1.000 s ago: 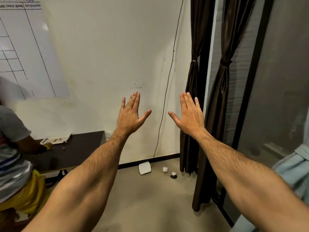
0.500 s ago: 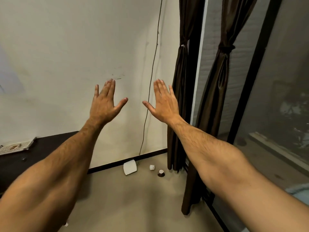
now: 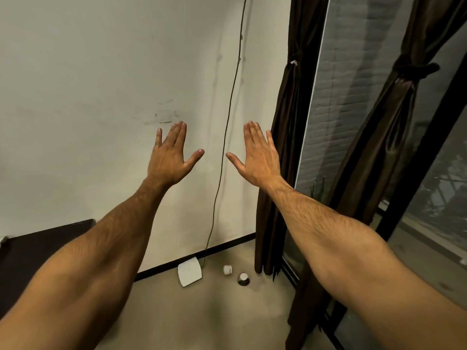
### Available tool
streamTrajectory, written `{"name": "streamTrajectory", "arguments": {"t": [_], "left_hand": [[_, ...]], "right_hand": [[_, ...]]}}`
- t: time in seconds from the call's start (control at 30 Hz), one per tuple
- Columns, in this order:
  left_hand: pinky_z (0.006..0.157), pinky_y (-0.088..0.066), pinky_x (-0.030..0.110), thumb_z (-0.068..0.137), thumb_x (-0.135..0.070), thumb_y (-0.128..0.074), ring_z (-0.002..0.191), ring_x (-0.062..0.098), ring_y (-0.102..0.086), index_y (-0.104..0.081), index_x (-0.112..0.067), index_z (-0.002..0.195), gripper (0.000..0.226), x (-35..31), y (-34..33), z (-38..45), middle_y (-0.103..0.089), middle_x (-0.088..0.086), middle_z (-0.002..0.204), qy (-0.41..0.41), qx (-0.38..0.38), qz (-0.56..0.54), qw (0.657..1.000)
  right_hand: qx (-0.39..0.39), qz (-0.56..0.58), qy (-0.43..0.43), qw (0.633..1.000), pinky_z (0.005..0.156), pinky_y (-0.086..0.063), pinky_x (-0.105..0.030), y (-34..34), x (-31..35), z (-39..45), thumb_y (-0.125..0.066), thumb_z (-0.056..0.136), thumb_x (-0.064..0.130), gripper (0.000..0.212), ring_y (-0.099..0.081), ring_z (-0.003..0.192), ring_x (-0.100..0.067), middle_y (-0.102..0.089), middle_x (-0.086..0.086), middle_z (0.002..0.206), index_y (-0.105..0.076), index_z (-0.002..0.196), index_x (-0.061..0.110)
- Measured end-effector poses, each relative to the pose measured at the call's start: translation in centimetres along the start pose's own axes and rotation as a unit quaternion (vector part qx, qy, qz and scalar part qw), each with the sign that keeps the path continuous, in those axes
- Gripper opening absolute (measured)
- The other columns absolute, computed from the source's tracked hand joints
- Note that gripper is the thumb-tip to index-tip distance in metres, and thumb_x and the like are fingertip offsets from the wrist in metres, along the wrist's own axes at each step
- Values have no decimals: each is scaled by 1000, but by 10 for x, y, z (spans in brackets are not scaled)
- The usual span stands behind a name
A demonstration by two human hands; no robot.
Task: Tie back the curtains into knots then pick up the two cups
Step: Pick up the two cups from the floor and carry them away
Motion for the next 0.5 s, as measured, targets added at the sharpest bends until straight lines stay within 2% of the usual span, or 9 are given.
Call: {"name": "streamTrajectory", "arguments": {"t": [0.23, 0.5], "left_hand": [[127, 3, 46, 97, -75, -21, 156, 15, -9, -10, -12, 162, 91, 29, -76, 48, -14, 4, 169, -11, 32, -6, 999], [127, 2, 47, 96, -75, -20, 156, 16, -9, -10, -11, 162, 92, 39, -146, 114, -14, 5, 169, -9, 33, -2, 999]], "right_hand": [[25, -7, -15, 1000, 128, -4, -50, -69, -13, 49, -18, 97, 77, 97, -1, 158, -21, -5, -9, 171, -4, 163, 8], [29, -4, -5, 1000, 128, -5, -50, -147, -46, 106, -17, 97, 77, 97, -2, 158, -21, -7, -9, 171, -6, 163, 7]]}}
Point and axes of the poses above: each hand's wrist, its own z-axis towards the middle knuckle, its own y-axis out of the back of the hand, x = y × z, the point moved 8 cm from there along z, towards the middle knuckle
